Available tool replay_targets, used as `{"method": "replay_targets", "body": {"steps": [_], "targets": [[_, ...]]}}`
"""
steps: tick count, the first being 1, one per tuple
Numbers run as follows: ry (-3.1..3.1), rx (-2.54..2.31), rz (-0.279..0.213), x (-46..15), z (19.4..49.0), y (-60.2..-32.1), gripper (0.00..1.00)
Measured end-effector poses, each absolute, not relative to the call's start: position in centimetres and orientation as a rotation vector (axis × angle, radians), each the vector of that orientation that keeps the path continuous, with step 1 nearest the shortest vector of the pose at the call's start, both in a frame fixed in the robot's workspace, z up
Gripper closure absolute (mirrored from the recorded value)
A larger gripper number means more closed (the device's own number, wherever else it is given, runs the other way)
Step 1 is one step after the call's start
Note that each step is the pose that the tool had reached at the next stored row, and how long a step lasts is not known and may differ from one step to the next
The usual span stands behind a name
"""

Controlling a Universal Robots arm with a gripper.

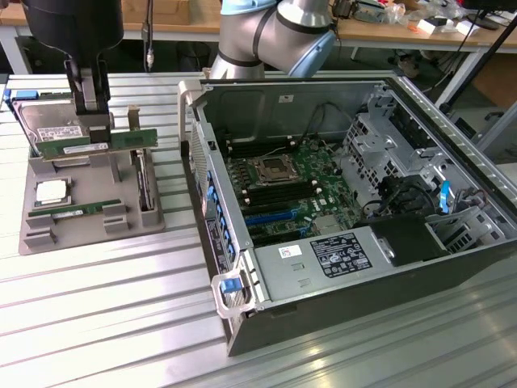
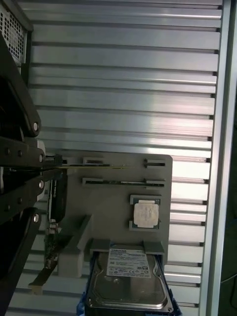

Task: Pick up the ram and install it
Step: 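Pick up the ram and move it above insertion slot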

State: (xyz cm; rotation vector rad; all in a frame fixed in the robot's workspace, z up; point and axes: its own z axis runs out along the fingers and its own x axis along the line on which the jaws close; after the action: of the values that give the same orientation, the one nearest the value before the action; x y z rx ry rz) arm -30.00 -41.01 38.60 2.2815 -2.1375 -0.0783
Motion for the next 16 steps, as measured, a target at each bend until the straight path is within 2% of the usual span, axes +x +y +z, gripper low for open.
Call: {"method": "replay_targets", "body": {"steps": [16], "targets": [[-2.136,2.280,-0.076,-24.2,38.6,-41.0,0.88]]}}
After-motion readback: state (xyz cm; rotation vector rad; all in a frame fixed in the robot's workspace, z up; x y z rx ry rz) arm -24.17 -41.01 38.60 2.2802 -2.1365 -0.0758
